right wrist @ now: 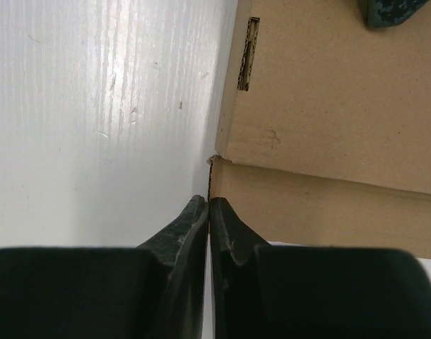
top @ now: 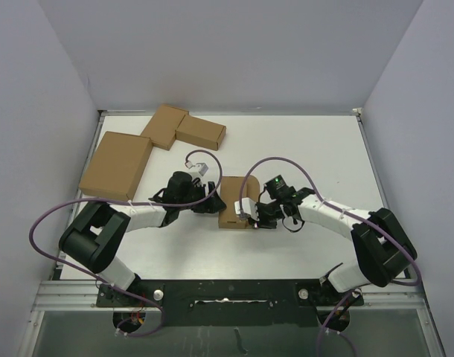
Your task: Fold the paper box
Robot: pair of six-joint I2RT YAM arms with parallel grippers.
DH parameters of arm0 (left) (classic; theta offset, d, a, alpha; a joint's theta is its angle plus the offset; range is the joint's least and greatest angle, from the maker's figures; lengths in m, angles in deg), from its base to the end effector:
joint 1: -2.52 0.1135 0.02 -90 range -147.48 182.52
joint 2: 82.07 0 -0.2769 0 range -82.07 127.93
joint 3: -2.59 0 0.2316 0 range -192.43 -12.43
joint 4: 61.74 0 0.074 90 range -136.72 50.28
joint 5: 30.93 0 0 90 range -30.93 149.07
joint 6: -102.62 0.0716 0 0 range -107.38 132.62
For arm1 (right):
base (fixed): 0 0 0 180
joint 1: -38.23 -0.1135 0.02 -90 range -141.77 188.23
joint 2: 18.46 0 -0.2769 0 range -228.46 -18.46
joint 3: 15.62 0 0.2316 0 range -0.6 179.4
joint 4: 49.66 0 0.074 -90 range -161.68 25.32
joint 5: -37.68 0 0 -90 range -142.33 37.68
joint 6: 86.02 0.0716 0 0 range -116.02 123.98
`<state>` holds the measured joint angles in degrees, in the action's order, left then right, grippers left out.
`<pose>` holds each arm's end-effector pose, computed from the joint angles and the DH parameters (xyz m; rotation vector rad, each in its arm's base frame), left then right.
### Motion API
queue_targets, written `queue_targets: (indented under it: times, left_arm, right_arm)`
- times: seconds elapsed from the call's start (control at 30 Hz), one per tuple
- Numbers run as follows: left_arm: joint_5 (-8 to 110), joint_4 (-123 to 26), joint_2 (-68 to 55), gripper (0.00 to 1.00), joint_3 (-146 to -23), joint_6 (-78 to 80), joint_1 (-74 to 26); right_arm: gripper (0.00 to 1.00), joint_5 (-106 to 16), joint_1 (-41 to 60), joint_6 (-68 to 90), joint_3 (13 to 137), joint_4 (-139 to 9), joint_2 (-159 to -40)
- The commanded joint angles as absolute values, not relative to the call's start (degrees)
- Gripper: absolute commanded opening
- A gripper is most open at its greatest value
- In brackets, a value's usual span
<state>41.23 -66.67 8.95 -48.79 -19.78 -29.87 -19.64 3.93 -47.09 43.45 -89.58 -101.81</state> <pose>0.2586 -0.1900 0.1617 0.1895 2.3076 -0.9534 0.1909 0.1770 0.1724 -1.8505 1.7544 0.6530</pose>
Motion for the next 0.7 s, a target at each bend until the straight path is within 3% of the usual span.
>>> queue_targets:
  times: [0.0,0.67]
  left_arm:
    - [40.31,-68.48,10.3,0.63,-50.84,-20.0,-30.15]
    - [41.32,-66.09,11.5,0.6,-53.05,-21.61,-33.39]
  right_arm:
    - [0.05,-18.18,4.43,-44.86,46.37,-88.43,-102.44]
    - [0.01,-22.3,2.19,-36.94,52.97,-92.06,-105.85]
